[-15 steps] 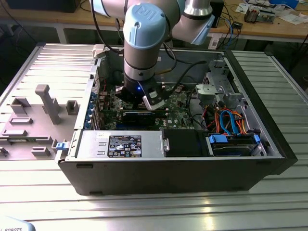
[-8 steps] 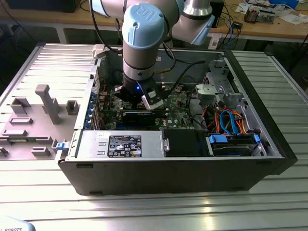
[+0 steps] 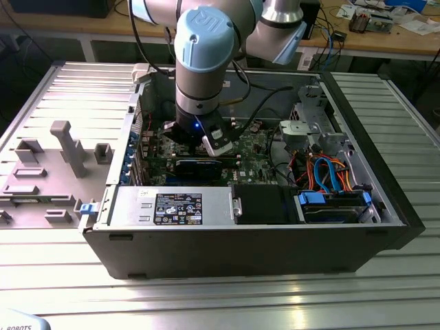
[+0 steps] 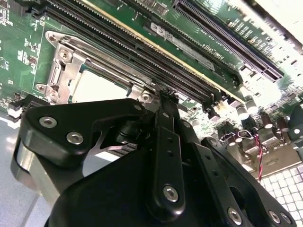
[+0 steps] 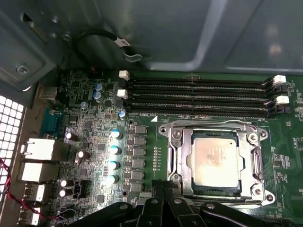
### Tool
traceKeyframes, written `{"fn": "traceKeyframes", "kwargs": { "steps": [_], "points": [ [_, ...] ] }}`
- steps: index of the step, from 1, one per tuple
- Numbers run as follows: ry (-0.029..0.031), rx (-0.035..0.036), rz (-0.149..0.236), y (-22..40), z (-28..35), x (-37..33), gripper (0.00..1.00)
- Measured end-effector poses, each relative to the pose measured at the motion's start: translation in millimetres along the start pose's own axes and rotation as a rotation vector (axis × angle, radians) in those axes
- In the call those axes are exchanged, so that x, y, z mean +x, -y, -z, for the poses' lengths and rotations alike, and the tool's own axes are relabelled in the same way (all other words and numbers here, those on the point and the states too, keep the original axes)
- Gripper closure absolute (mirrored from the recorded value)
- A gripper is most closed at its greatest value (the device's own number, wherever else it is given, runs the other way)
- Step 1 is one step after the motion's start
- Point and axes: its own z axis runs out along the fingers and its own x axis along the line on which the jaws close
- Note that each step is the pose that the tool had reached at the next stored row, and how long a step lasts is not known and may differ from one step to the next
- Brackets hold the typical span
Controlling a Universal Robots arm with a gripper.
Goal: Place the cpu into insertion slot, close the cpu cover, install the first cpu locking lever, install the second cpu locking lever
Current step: 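Install the second cpu locking lever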
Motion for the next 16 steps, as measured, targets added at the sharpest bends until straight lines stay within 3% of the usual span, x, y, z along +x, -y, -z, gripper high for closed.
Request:
{"fn": "traceKeyframes", "kwargs": {
  "steps": [4, 8, 13, 16],
  "points": [
    [0.0020, -0.0041, 0.001, -0.1, -1.5, 0.0, 0.89],
    [0.0024, -0.0033, 0.001, 0.0, -0.8, 0.2, 0.89],
    [0.0025, -0.0032, 0.000, -2.9, 9.2, 2.0, 0.89],
    [0.0026, -0.0033, 0.001, -2.9, 9.4, 2.3, 0.89]
  ]
}}
